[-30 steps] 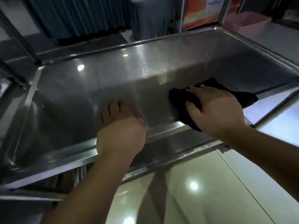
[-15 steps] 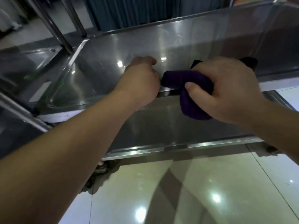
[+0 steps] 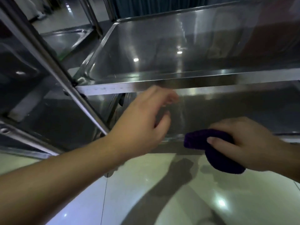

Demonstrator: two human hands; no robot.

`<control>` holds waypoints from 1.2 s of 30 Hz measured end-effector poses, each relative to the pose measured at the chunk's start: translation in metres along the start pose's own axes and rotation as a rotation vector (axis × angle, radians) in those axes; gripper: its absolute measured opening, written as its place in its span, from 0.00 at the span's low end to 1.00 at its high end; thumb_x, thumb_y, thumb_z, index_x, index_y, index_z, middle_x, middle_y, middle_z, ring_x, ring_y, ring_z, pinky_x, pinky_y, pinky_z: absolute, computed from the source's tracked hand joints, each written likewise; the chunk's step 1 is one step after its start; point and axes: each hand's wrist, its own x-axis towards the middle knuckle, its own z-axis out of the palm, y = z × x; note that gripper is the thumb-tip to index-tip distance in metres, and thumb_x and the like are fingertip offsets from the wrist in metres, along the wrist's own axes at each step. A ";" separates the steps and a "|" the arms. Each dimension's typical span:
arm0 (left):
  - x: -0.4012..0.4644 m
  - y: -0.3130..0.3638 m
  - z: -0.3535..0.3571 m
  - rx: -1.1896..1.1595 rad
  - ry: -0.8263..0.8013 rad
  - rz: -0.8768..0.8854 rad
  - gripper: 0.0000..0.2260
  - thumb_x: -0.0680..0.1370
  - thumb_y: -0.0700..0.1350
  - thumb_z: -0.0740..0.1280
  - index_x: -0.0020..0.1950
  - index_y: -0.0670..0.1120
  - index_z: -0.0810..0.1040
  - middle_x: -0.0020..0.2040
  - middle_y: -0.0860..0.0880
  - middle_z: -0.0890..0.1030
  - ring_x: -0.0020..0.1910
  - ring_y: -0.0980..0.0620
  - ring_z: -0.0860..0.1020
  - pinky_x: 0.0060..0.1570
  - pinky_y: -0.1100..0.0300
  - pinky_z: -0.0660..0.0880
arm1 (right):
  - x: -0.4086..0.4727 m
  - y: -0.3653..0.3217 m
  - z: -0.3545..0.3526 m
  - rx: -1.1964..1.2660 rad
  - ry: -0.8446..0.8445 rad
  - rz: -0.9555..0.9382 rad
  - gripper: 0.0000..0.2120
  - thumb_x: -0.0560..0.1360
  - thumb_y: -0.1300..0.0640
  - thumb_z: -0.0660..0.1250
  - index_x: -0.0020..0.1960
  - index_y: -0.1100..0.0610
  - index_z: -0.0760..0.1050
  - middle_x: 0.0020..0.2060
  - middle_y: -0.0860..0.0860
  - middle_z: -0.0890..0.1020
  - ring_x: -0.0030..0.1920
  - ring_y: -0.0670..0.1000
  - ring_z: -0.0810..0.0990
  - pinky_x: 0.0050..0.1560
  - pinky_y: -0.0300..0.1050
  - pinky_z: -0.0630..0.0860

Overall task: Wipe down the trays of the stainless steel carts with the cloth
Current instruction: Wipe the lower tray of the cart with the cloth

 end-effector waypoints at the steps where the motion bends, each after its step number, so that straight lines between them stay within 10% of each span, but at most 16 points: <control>1: -0.013 -0.009 0.008 0.027 -0.074 -0.025 0.17 0.79 0.40 0.66 0.67 0.50 0.77 0.60 0.55 0.76 0.61 0.59 0.74 0.63 0.65 0.70 | 0.004 0.005 0.013 0.048 -0.043 0.090 0.19 0.76 0.35 0.56 0.40 0.45 0.79 0.33 0.40 0.81 0.34 0.42 0.80 0.36 0.52 0.77; 9: -0.075 -0.084 0.047 0.242 -0.386 -0.329 0.19 0.79 0.48 0.64 0.71 0.51 0.74 0.65 0.50 0.76 0.64 0.48 0.75 0.66 0.52 0.73 | 0.062 -0.001 0.082 0.061 -0.039 0.289 0.19 0.78 0.40 0.57 0.37 0.49 0.77 0.29 0.47 0.81 0.33 0.48 0.80 0.40 0.53 0.78; 20: -0.129 -0.152 0.048 0.121 -0.312 -0.752 0.14 0.80 0.49 0.64 0.65 0.50 0.77 0.59 0.49 0.76 0.58 0.48 0.77 0.60 0.54 0.75 | 0.119 -0.034 0.167 0.116 0.161 0.386 0.20 0.80 0.40 0.55 0.38 0.50 0.72 0.33 0.50 0.79 0.35 0.54 0.78 0.36 0.49 0.74; 27: -0.113 -0.167 0.045 -0.144 0.057 -1.011 0.17 0.77 0.53 0.71 0.59 0.49 0.69 0.49 0.54 0.79 0.36 0.62 0.78 0.28 0.70 0.71 | 0.155 -0.055 0.196 0.031 0.276 0.303 0.18 0.82 0.43 0.55 0.41 0.52 0.73 0.32 0.49 0.77 0.35 0.55 0.77 0.38 0.48 0.74; 32: -0.082 -0.178 0.043 -0.359 0.369 -1.046 0.14 0.75 0.53 0.73 0.54 0.51 0.73 0.46 0.54 0.81 0.44 0.56 0.80 0.48 0.55 0.78 | 0.169 -0.072 0.242 -0.202 0.226 0.138 0.18 0.81 0.41 0.54 0.44 0.51 0.75 0.35 0.51 0.80 0.38 0.59 0.80 0.39 0.49 0.69; 36: -0.064 -0.191 0.049 -0.601 0.497 -0.969 0.05 0.75 0.44 0.73 0.49 0.45 0.83 0.43 0.48 0.85 0.43 0.53 0.83 0.45 0.57 0.79 | 0.177 -0.083 0.278 -0.278 0.018 0.065 0.20 0.82 0.42 0.56 0.63 0.52 0.79 0.59 0.51 0.84 0.67 0.56 0.77 0.67 0.55 0.69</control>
